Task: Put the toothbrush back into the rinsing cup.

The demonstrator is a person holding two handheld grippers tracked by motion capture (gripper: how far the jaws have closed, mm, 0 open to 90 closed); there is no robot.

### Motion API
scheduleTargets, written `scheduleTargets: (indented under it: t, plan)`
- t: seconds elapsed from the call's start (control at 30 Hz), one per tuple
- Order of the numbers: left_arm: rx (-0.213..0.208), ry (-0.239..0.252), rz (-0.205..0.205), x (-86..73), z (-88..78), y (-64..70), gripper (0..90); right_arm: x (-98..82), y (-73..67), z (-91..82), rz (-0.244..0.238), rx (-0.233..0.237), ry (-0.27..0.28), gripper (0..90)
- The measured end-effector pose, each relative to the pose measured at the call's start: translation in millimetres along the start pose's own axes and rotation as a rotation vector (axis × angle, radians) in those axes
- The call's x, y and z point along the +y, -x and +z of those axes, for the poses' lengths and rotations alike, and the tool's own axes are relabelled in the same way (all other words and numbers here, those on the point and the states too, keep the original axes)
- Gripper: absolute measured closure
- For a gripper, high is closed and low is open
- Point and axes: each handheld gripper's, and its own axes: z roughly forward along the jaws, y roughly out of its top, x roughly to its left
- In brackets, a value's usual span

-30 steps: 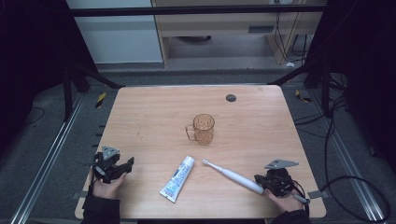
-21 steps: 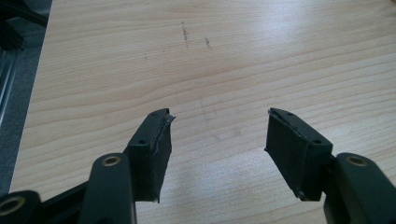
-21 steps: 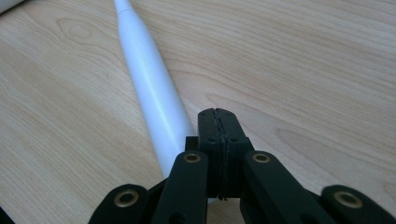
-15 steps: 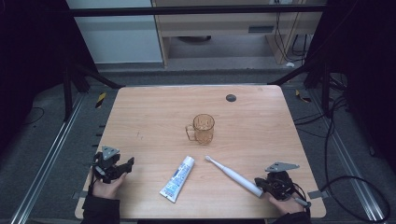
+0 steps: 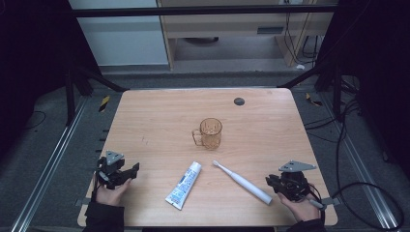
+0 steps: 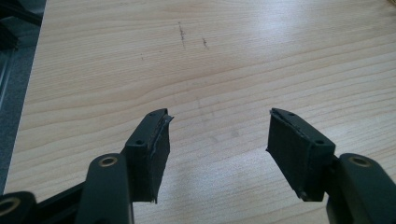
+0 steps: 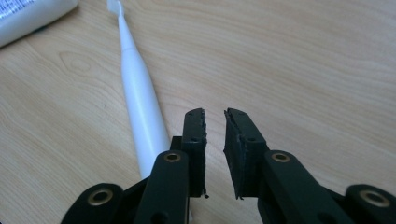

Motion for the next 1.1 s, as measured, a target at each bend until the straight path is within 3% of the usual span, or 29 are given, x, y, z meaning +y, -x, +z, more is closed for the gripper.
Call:
scheduleTargets:
  t: [0.33,1.1]
  plan:
    - [-0.001,-0.003,0.000,0.1,1.1,-1.2,37.3,21.5,-1.1,-5.9,-0.012,0.031,-0.006,68.3]
    - [-0.011,-0.017,0.009,0.4,3.5,-1.2,37.5,61.7,-30.9,6.4,-0.117,0.086,-0.093,56.1]
